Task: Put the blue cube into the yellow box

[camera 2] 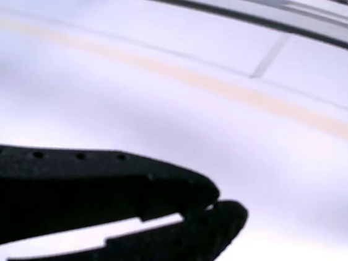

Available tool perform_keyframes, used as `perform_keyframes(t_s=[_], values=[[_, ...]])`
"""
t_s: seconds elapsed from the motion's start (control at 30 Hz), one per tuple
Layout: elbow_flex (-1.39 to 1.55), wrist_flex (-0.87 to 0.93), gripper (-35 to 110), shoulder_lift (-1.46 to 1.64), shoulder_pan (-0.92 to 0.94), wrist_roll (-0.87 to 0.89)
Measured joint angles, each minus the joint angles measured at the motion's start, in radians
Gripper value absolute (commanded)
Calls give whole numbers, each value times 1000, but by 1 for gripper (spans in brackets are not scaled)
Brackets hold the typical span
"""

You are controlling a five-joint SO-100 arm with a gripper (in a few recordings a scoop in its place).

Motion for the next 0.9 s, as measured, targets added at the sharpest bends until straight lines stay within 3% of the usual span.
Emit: perform_keyframes(t_s=[0.43, 0.9], values=[[505, 463, 0, 652, -371, 17], [867, 888, 0, 1206, -414, 34]])
